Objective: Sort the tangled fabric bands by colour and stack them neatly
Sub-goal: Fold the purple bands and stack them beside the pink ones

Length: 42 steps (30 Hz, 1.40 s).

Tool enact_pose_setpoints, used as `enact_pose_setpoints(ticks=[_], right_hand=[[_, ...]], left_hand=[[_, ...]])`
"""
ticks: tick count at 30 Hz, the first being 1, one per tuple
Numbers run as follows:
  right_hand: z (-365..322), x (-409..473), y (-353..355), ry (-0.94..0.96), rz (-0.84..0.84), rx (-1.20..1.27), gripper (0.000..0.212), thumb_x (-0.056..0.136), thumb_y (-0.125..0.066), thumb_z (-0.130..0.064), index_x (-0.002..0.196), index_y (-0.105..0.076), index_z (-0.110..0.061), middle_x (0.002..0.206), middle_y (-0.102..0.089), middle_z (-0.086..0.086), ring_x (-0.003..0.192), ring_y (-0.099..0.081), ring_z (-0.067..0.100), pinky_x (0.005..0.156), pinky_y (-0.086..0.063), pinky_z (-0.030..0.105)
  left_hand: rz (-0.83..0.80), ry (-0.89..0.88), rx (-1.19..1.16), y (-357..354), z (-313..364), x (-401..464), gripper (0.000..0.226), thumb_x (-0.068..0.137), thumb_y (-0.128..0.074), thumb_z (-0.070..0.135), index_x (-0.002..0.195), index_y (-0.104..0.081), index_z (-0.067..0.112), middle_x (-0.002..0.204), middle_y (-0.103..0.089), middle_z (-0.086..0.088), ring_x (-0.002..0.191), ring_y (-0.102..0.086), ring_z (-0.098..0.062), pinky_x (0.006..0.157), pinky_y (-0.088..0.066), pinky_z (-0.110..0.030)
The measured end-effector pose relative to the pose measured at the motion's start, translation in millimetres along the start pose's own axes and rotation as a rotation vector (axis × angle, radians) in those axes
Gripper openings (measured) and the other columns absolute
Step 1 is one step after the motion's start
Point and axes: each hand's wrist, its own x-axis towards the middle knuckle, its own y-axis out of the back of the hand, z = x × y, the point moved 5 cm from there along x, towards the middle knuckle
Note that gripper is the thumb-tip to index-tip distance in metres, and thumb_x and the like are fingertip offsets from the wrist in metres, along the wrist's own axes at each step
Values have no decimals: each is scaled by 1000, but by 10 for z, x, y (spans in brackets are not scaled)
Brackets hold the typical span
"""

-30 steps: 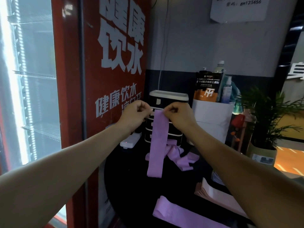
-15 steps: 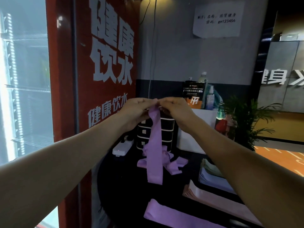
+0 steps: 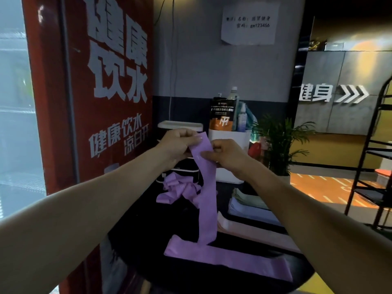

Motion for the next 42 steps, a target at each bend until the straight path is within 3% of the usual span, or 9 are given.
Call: enact_pose_setpoints(ticks=[6, 8, 10, 15, 23, 27, 33, 37, 42], right_hand=[[309, -377, 61, -87, -91, 7, 25, 75, -75, -5, 90, -61, 11, 87, -64, 27, 77, -57, 24, 75, -47, 39], [476, -514, 61, -121, -144, -48, 14, 74, -75, -2, 72, -61, 0, 66, -64, 7, 64, -56, 13, 64, -47, 31], [655, -660, 78, -158, -193, -166, 30, 74, -75, -1, 56, -52, -11, 51, -48, -8, 50, -43, 6, 53, -37, 23], [1084, -984, 171, -252, -268, -399, 20, 78, -70, -2, 61, -59, -1, 62, -42, 3, 60, -38, 11, 55, -30, 22], [1477, -1304, 366, -388, -191, -559, 34, 82, -62, -11, 53, -45, -18, 58, -39, -5, 56, -35, 9, 55, -28, 24], [1572, -1459, 428, -449, -88, -408, 29, 85, -62, -13, 58, -54, -18, 65, -49, -2, 64, -45, 11, 58, -38, 21], [1673, -1643, 457, -520, 159, 115, 25, 91, -57, -10, 67, -50, -10, 65, -42, 4, 60, -45, 14, 49, -43, 19], [1749, -1728, 430, -559, 281, 163, 23, 92, -57, -15, 71, -54, -6, 61, -37, 5, 50, -37, 11, 37, -37, 16], [1854, -1768, 378, -680, 381, 341, 30, 89, -62, -25, 66, -48, -12, 66, -33, 7, 55, -37, 13, 46, -34, 20]], left_hand=[[63, -2, -5, -51, -268, -107, 12, 91, -57, 4, 80, -56, 10, 80, -59, -4, 74, -57, -13, 65, -53, -22], [88, 13, -18, -28, -351, -145, 13, 92, -55, 5, 81, -56, 11, 81, -59, -5, 73, -57, -13, 61, -54, -20], [111, 19, -31, 11, -420, -182, 12, 93, -54, 5, 81, -56, 10, 83, -59, -5, 74, -58, -13, 60, -55, -20], [245, 46, -87, 255, -605, -232, 12, 93, -53, 5, 82, -56, 9, 80, -58, -6, 70, -56, -13, 57, -54, -22], [360, 154, -81, 522, -1044, -351, 20, 95, -51, 5, 77, -55, 12, 80, -57, -6, 68, -56, -14, 55, -53, -23], [366, 187, -77, 514, -1236, -405, 24, 96, -49, 5, 74, -52, 13, 77, -55, -5, 62, -57, -12, 42, -51, -17], [394, 247, -111, 538, -1455, -440, 22, 97, -46, 5, 77, -52, 12, 81, -54, -4, 69, -53, -12, 49, -51, -20], [423, 282, -136, 536, -1562, -491, 22, 95, -49, 3, 115, -55, -3, 79, -52, -5, 68, -51, -13, 64, -49, -27], [410, 343, -116, 527, -1675, -553, 17, 95, -48, 3, 79, -53, 7, 78, -51, -4, 68, -50, -13, 48, -51, -21]])
